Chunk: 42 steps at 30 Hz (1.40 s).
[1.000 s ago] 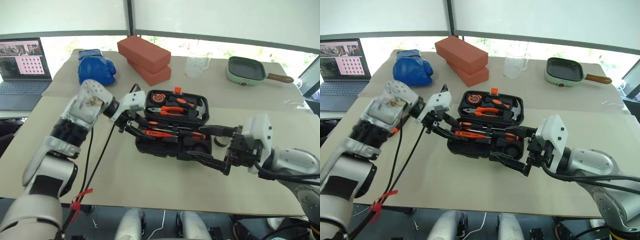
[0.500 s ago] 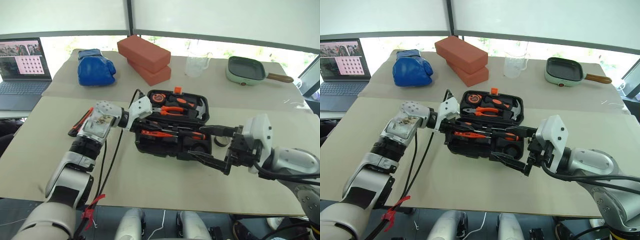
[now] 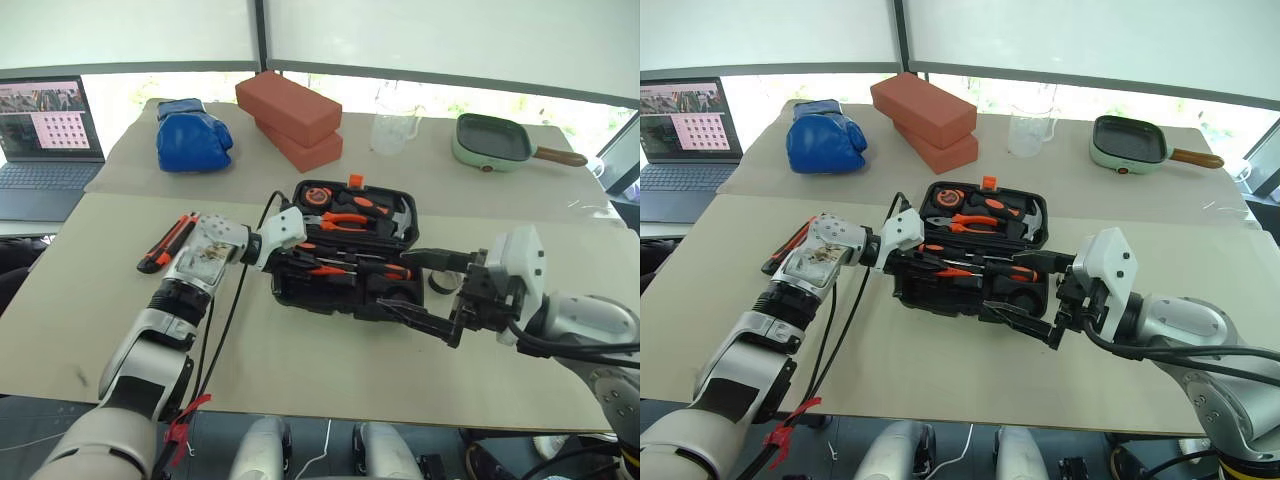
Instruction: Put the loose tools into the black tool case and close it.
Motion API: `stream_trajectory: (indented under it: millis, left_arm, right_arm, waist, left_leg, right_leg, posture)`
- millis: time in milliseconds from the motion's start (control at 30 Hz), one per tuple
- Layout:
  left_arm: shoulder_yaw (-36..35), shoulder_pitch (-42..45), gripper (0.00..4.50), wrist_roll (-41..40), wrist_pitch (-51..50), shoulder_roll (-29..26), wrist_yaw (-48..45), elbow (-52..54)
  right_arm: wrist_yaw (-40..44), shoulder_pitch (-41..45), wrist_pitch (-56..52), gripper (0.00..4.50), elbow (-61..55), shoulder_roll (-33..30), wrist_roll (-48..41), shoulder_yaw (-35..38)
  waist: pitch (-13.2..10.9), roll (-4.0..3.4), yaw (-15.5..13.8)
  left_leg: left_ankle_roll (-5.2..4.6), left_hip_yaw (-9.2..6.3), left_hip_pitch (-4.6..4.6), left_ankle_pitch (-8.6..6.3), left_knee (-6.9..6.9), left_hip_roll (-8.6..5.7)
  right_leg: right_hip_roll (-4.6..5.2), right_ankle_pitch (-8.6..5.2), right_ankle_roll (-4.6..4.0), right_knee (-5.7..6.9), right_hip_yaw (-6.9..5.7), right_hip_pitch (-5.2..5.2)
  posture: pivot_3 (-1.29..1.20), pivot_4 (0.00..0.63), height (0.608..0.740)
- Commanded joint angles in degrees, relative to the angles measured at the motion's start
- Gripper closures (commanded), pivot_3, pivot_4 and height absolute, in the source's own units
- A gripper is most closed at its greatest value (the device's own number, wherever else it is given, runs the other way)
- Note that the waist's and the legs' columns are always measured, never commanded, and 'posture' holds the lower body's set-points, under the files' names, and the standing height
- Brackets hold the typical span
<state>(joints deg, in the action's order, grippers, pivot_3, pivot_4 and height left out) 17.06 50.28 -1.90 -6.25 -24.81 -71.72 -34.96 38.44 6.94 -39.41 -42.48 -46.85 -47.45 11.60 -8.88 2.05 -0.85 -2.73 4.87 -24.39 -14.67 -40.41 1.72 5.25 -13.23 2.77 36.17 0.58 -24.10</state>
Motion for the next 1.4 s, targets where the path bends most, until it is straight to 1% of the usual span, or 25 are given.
stream_trajectory:
  millis: [33,367,500,600,700,767,800,833,867,900,933,967,1033,1067,1133,1200,1267,1333,1400]
  left_arm:
    - [0.99,-0.08,4.46,2.10,1.14,0.17,0.32,-2.07]
    - [1.43,-3.36,4.46,2.37,1.23,-0.67,-0.62,0.40]
    - [0.76,-3.67,4.46,2.80,1.22,-0.97,1.17,0.39]
    - [-1.12,-3.80,4.46,1.63,0.07,-1.93,2.29,2.56]
    - [-6.79,-4.26,4.46,-3.85,-7.65,-4.00,3.13,10.85]
    - [-12.81,-5.39,3.91,-9.41,-16.07,-5.80,5.26,18.74]
    - [-16.46,-6.47,3.77,-12.42,-21.13,-7.14,6.93,23.46]
    - [-19.76,-7.77,3.29,-14.95,-25.93,-8.43,8.69,27.83]
    - [-23.51,-10.14,3.03,-17.04,-30.63,-10.09,10.79,32.38]
    - [-26.62,-12.90,2.53,-18.52,-34.44,-11.75,12.62,36.45]
    - [-28.42,-14.84,2.22,-19.62,-37.08,-12.81,14.13,39.29]
    - [-30.79,-18.33,1.82,-19.98,-38.80,-14.38,15.59,42.40]
    - [-37.35,-28.49,1.13,-19.17,-40.43,-17.77,17.71,47.76]
    - [-39.45,-31.81,0.68,-19.18,-41.01,-18.76,18.64,49.50]
    - [-46.56,-40.06,0.03,-17.73,-41.31,-20.18,21.12,50.61]
    - [-54.67,-48.77,0.03,-15.86,-40.12,-21.60,22.37,49.51]
    - [-58.56,-53.71,0.03,-15.08,-38.47,-22.83,22.95,48.39]
    - [-59.61,-55.50,0.03,-15.41,-37.57,-24.06,23.02,47.60]
    - [-59.06,-55.09,0.03,-16.01,-37.35,-25.56,23.05,46.47]
  right_arm:
    - [-0.59,0.72,-0.04,0.00,-1.17,-0.08,-0.70,0.41]
    - [-0.59,0.68,-0.02,0.00,-0.93,0.05,-0.84,0.28]
    - [-0.20,1.63,0.06,0.00,-0.30,0.20,-0.65,-0.66]
    - [0.05,2.28,0.40,0.00,0.27,0.41,-0.17,-1.62]
    - [1.04,3.41,0.78,0.00,1.07,0.46,0.17,-2.74]
    - [2.27,4.65,1.09,0.00,2.21,0.43,0.31,-3.61]
    - [3.07,5.46,1.36,0.00,3.08,0.43,0.59,-4.24]
    - [3.86,6.17,1.64,0.00,3.90,0.43,0.88,-4.79]
    - [4.90,7.31,1.97,0.00,5.02,0.62,1.30,-5.68]
    - [5.85,8.40,2.26,0.00,6.04,0.87,1.69,-6.50]
    - [6.57,9.10,2.48,0.00,6.75,1.04,1.99,-6.98]
    - [7.50,10.08,2.80,0.00,7.62,1.34,2.40,-7.71]
    - [9.69,12.61,3.59,0.00,9.51,2.18,3.35,-9.80]
    - [10.54,13.42,3.92,0.00,10.20,2.47,3.76,-10.46]
    - [12.89,15.90,4.80,0.00,12.22,3.18,5.05,-12.47]
    - [14.93,18.85,5.34,0.00,15.04,4.08,6.37,-14.33]
    - [16.45,20.47,5.24,0.00,17.03,4.81,6.81,-15.07]
    - [17.64,20.94,5.33,0.00,17.77,5.09,7.24,-15.50]
    - [18.37,21.04,5.61,0.00,17.96,5.39,7.99,-15.86]
  waist:
    - [0.00,0.00,0.03]
    - [0.03,-0.01,0.11]
    - [0.05,-0.01,0.12]
    - [0.05,-0.01,0.14]
    - [0.05,-0.01,0.35]
    - [0.04,0.00,0.70]
    - [0.04,0.01,0.75]
    - [0.03,0.01,0.83]
    - [0.04,0.00,1.06]
    - [0.04,-0.01,1.56]
    - [0.05,-0.02,1.69]
    - [0.06,-0.04,1.74]
    - [0.08,-0.09,1.87]
    - [0.09,-0.10,2.13]
    - [0.05,-0.03,1.84]
    - [0.02,0.04,1.35]
    - [0.04,0.12,0.80]
    - [0.04,0.12,0.09]
    - [0.03,0.11,-0.33]
  left_leg:
    - [0.00,0.00,0.01,0.00,0.00,0.00]
    - [0.00,0.02,0.05,0.00,0.01,0.05]
    - [0.00,0.02,0.09,0.00,0.00,0.06]
    - [0.00,0.02,0.11,0.00,0.00,0.06]
    - [0.00,0.02,0.09,0.00,0.00,0.09]
    - [0.00,0.05,0.03,0.00,0.02,0.15]
    - [0.01,0.04,0.01,0.00,0.02,0.17]
    - [0.01,0.02,0.00,0.00,0.02,0.19]
    - [0.01,0.02,-0.01,0.00,0.02,0.21]
    - [0.01,0.02,0.00,0.00,0.02,0.22]
    - [0.01,0.03,0.04,0.00,0.05,0.22]
    - [0.01,0.04,0.11,0.00,0.09,0.22]
    - [0.03,0.07,0.21,0.01,0.18,0.20]
    - [0.04,0.11,0.23,0.01,0.24,0.21]
    - [0.08,0.18,0.29,0.03,0.40,0.21]
    - [0.14,0.18,0.25,0.07,0.41,0.25]
    - [0.19,0.12,0.27,0.09,0.40,0.26]
    - [0.18,0.13,0.30,0.08,0.42,0.22]
    - [0.19,0.10,0.32,0.08,0.42,0.19]
  right_leg:
    - [0.00,0.00,0.00,0.01,0.01,0.00]
    - [-0.01,0.00,-0.01,0.02,0.03,0.02]
    - [0.00,0.00,-0.01,0.03,0.04,0.06]
    - [-0.01,0.01,-0.01,0.06,0.04,0.06]
    - [-0.01,0.01,-0.02,0.06,0.05,0.04]
    - [-0.05,0.03,-0.04,0.10,0.09,-0.11]
    - [-0.06,0.03,-0.04,0.11,0.09,-0.12]
    - [-0.06,0.03,-0.04,0.10,0.07,-0.13]
    - [-0.05,0.03,-0.04,0.09,0.07,-0.13]
    - [-0.03,0.03,-0.04,0.09,0.09,-0.12]
    - [-0.02,0.03,-0.04,0.08,0.11,-0.10]
    - [-0.02,0.03,-0.03,0.07,0.15,-0.07]
    - [0.00,0.02,-0.03,0.07,0.16,-0.02]
    - [0.00,0.03,-0.04,0.03,0.19,-0.06]
    - [0.01,0.02,-0.05,0.06,0.21,-0.08]
    - [-0.01,0.05,-0.12,0.04,0.15,-0.15]
    - [0.06,0.06,-0.20,-0.01,-0.01,-0.11]
    - [0.16,0.06,-0.21,-0.03,-0.05,-0.09]
    - [0.25,0.06,-0.21,-0.06,-0.14,-0.14]
  posture:
    - [0.00,0.150,0.738]
    - [0.00,0.150,0.738]
    - [0.00,0.150,0.738]
    - [0.00,0.150,0.738]
    - [0.00,0.150,0.738]
    - [0.00,0.150,0.738]
    - [0.00,0.150,0.738]
    - [0.00,0.150,0.738]
    - [0.00,0.150,0.738]
    - [0.00,0.150,0.738]
    - [0.00,0.150,0.738]
    - [0.00,0.150,0.738]
    - [0.00,0.150,0.738]
    - [0.00,0.150,0.738]
    - [0.00,0.150,0.738]
    - [0.00,0.150,0.738]
    - [0.00,0.150,0.738]
    - [0.00,0.150,0.738]
    - [0.00,0.150,0.738]
